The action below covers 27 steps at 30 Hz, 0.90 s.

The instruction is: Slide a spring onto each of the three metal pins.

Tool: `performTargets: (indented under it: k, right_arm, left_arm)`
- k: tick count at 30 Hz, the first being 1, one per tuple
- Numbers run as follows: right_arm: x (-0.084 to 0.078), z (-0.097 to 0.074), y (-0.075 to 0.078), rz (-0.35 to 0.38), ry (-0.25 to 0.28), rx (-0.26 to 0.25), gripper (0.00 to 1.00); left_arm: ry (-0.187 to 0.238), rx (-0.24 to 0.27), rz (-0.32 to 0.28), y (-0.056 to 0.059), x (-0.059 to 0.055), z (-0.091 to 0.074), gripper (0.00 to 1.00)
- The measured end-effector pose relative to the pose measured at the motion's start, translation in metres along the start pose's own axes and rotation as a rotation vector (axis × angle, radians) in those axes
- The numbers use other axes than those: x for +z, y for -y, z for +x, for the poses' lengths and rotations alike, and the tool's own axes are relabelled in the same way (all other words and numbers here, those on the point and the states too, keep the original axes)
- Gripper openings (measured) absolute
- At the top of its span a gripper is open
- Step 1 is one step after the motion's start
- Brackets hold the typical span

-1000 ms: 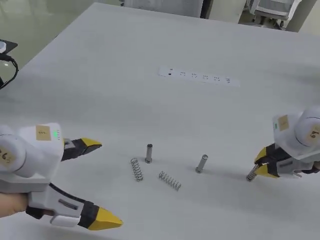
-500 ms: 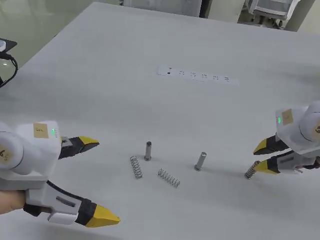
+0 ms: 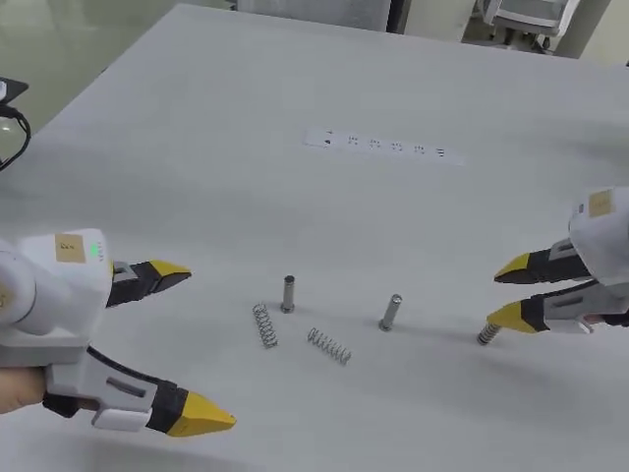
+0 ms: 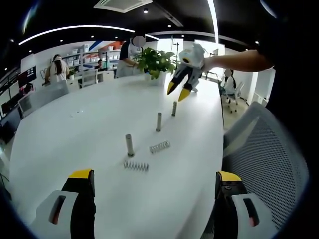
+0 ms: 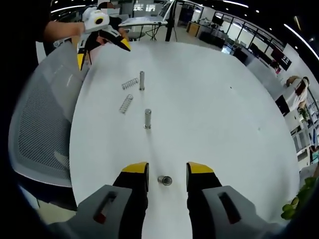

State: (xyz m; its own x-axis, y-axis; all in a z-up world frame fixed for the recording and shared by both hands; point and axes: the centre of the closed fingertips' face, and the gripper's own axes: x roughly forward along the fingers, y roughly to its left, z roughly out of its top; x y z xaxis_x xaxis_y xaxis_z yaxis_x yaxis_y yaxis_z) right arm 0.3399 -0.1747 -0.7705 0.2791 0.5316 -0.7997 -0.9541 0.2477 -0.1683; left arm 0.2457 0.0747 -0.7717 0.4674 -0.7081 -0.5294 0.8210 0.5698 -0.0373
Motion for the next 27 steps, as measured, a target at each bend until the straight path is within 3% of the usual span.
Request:
performTargets:
  k: [8, 10, 18, 21, 23, 27]
  right_arm:
    - [0.005, -0.006, -0.008, 0.052, 0.066, -0.018, 0.32]
    - [0.010, -0.007, -0.012, 0.095, 0.105, -0.014, 0.32]
    - [0.011, -0.011, -0.023, 0.168, 0.172, -0.018, 0.36]
    - [0.007, -0.009, -0.035, 0.119, 0.148, 0.006, 0.36]
    - [0.008, -0.010, -0.036, 0.129, 0.153, 0.007, 0.37]
    - [0.014, -0.016, -0.039, 0.156, 0.207, -0.003, 0.36]
  left_arm:
    - [-0.001, 0.000, 0.005, 0.000, 0.001, 0.001, 0.98]
    - [0.004, 0.000, 0.003, 0.000, 0.001, 0.001, 0.98]
    - [0.020, 0.003, -0.002, -0.001, 0.007, 0.001, 0.98]
    - [0.016, 0.004, -0.001, -0.002, 0.006, 0.001, 0.98]
    - [0.018, 0.004, -0.003, -0.002, 0.007, 0.001, 0.98]
    - [0.020, 0.006, 0.000, -0.003, 0.009, 0.001, 0.98]
